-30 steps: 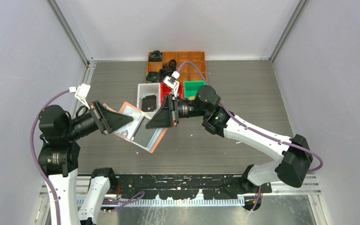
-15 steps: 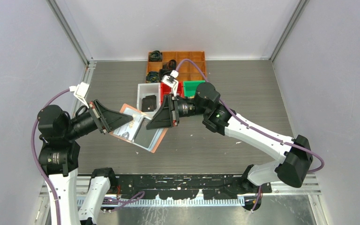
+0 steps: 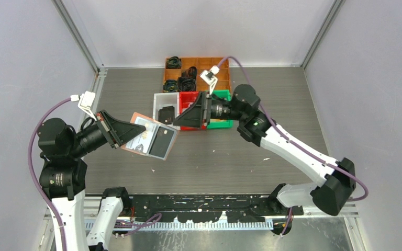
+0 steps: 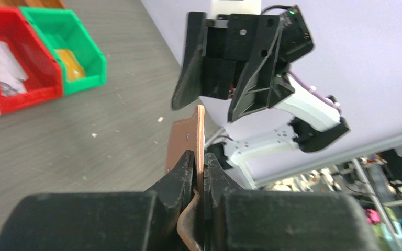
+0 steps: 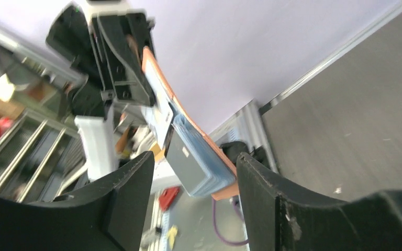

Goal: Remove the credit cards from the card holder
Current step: Remove the credit card from the card holder.

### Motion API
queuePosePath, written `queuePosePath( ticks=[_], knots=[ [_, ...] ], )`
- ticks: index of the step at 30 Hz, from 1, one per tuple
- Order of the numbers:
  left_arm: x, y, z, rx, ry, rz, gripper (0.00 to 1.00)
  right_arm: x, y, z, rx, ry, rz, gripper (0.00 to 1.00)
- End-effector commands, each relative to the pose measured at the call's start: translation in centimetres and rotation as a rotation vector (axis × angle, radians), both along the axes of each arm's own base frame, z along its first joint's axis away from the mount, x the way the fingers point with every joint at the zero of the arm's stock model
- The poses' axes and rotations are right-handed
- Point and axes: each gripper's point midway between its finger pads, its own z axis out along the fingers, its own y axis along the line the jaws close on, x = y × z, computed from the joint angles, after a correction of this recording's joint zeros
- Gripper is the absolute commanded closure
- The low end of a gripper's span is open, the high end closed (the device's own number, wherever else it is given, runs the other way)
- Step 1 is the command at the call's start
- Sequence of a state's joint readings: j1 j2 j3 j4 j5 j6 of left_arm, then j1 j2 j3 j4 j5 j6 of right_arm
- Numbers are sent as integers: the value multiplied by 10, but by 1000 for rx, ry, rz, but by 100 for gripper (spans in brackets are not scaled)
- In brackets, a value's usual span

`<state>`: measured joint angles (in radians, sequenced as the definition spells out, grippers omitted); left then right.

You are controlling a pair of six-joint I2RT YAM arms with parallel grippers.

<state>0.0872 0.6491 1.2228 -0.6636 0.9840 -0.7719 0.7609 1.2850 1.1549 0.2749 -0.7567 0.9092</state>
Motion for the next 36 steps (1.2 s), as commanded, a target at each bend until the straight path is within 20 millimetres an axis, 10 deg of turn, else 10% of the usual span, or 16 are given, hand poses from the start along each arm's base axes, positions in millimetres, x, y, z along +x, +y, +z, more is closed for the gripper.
queuePosePath(
  ticks=[1,13,36],
  knots=[
    [16,18,0,68,-60,159,100,18,-41,54,48,-136,-292,37],
    [30,26,-12,43,-12,243,100,-37,20,50,128,42,-22,38],
    [18,10,4,-46,-22,117,100,-32,65,9,120,189,0,55]
  ],
)
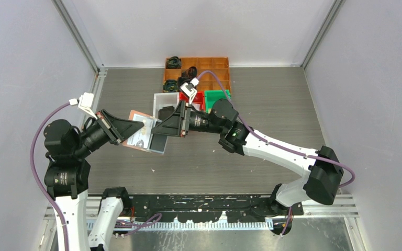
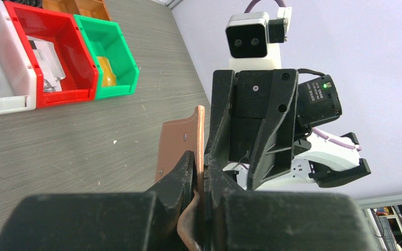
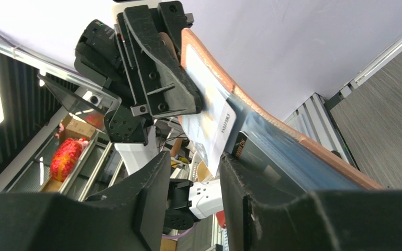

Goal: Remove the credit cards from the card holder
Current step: Remove the credit card from the card holder.

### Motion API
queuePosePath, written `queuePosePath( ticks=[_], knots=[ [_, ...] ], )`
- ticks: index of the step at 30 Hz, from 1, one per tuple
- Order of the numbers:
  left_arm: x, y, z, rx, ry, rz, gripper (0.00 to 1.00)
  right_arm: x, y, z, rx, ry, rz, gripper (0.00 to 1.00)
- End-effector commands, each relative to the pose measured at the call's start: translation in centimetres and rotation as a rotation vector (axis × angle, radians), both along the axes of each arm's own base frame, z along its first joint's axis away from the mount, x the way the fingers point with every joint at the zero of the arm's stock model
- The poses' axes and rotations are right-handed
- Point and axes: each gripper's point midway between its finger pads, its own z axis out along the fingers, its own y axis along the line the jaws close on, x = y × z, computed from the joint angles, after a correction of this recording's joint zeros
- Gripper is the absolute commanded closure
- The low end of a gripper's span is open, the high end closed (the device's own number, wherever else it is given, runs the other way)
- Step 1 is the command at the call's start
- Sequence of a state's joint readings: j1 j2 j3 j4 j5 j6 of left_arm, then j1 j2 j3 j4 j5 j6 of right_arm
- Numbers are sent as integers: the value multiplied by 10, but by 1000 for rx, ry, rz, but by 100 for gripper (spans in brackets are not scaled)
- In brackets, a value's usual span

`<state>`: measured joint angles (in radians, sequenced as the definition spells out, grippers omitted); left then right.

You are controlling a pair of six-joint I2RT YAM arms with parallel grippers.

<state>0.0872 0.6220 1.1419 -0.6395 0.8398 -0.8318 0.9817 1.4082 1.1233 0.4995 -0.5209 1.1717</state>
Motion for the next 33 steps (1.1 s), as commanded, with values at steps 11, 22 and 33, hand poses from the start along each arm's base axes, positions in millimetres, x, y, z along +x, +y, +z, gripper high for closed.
queuePosePath(
  ticks=[11,22,33],
  knots=[
    [-15,-8,39,-79,-106,-52,100,3,10,12,-9,-64,-74,53],
    [-17,-12,49,-132,-94,-77,100,3,16,33,101,-43,-53,54],
    [-24,-16,57,-133,-109,-131,97,-8,-1,59,334,-1,1,84]
  ],
)
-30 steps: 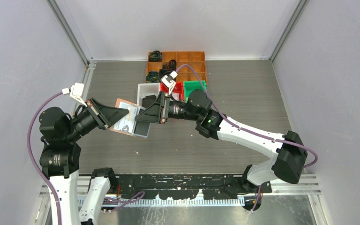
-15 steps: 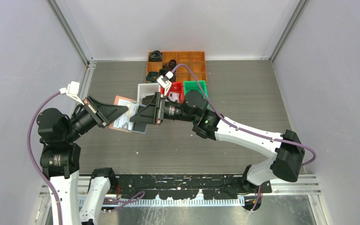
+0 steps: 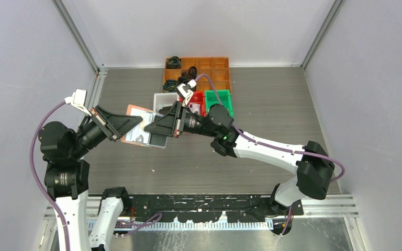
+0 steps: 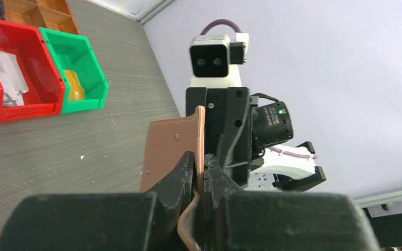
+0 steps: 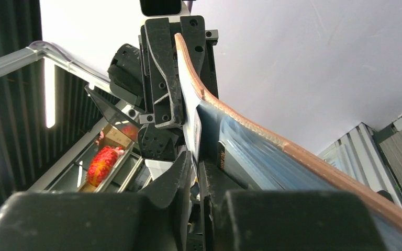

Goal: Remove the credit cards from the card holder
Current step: Remove the credit card from the card holder.

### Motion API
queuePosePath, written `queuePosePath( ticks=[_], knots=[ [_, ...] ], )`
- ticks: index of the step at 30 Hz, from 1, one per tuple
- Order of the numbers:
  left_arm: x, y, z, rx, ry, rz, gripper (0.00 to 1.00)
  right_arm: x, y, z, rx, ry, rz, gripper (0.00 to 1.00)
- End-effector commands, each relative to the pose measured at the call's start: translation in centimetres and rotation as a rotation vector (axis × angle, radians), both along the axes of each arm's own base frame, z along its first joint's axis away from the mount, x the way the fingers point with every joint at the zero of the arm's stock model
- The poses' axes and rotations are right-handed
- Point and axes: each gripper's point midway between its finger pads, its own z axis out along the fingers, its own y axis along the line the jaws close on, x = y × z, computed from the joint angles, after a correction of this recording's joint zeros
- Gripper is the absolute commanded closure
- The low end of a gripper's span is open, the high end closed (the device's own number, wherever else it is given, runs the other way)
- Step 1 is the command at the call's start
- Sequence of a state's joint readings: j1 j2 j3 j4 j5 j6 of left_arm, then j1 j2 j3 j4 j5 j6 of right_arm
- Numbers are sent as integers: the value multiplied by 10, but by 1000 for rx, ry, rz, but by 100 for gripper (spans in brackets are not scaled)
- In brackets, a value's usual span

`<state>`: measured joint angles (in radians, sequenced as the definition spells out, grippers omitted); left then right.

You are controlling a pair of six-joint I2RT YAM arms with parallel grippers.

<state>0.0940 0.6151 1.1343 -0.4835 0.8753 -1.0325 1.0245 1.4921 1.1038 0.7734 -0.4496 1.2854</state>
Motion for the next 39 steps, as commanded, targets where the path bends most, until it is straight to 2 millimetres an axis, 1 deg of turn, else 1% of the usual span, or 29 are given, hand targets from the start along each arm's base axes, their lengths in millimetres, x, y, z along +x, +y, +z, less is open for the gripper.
queuePosePath(
  ticks=[1,3,7,11,16,23,24,25,26,28,30,31,35,39],
  knots=[
    [-21,-11,28,1,-106,-112,95,-6,-18,41,174,-38,-9,86],
    [-22,-13,31,0,-104,-133,93,-7,-21,42,179,-41,-8,87],
    [-24,-15,35,-27,-99,-165,93,-11,-25,41,189,-48,-4,88],
    [-25,-16,35,-36,-90,-175,96,-13,-29,36,193,-51,-6,88],
    [-24,-16,40,-56,-76,-176,97,-16,-34,30,185,-65,-16,88],
    [-26,-16,39,-71,-58,-170,92,-13,-35,36,194,-76,-37,89],
    [-26,-16,38,-71,-56,-172,92,-14,-34,37,194,-77,-31,85],
    [-26,-16,36,-70,-54,-172,93,-14,-33,39,196,-80,-24,73],
    [-26,-16,35,-71,-49,-173,94,-14,-31,40,197,-79,-21,66],
    [-26,-16,32,-71,-43,-172,94,-11,-27,39,186,-71,-22,62],
    [-26,-16,31,-70,-42,-172,94,-8,-24,38,173,-64,-30,61],
    [-27,-16,31,-69,-43,-173,94,-7,-24,38,173,-64,-33,62],
    [-27,-16,30,-66,-43,-173,93,-6,-23,38,176,-62,-38,78],
    [-28,-16,28,-64,-42,-176,91,-8,-25,39,180,-67,-34,90]
  ],
)
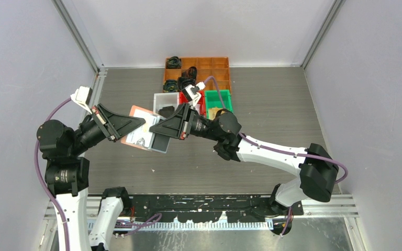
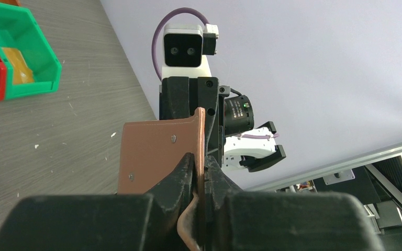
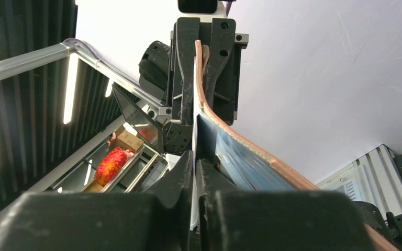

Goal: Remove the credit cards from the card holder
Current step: Remove the credit card from the card holder.

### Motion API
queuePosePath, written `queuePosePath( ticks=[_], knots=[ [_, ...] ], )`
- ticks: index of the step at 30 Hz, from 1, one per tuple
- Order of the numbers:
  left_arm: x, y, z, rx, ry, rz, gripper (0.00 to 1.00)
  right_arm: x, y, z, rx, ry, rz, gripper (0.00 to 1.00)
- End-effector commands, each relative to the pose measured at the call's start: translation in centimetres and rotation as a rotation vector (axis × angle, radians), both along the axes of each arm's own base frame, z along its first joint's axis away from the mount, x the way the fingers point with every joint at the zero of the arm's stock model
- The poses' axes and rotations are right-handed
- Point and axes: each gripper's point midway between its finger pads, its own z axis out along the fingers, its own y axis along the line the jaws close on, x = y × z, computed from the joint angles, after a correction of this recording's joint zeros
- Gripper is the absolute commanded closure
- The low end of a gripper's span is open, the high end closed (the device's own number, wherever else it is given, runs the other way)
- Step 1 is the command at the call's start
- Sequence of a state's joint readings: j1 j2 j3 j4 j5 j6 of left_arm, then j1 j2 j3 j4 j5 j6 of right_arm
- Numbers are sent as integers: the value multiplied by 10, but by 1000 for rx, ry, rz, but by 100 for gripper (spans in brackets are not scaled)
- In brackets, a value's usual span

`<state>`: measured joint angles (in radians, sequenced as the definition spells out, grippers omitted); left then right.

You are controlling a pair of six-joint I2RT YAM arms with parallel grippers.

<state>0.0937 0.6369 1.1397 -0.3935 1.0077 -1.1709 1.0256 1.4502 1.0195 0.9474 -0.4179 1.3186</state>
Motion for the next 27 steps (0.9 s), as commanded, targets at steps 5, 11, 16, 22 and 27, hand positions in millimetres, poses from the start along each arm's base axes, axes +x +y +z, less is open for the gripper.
queuePosePath(
  ticks=[5,11,16,22,27],
  knots=[
    [-11,-4,13,5,-73,-39,87,1,-8,15,52,-32,-35,98],
    [-6,-3,10,0,-66,-32,91,2,-10,2,40,-15,-51,99],
    [-1,-2,9,-12,-52,-29,92,6,-9,-9,26,3,-66,99],
    [-3,-3,10,-15,-51,-30,88,7,-8,-14,19,6,-68,99],
    [-4,-3,12,-18,-50,-30,87,8,-8,-15,18,9,-72,99]
  ],
)
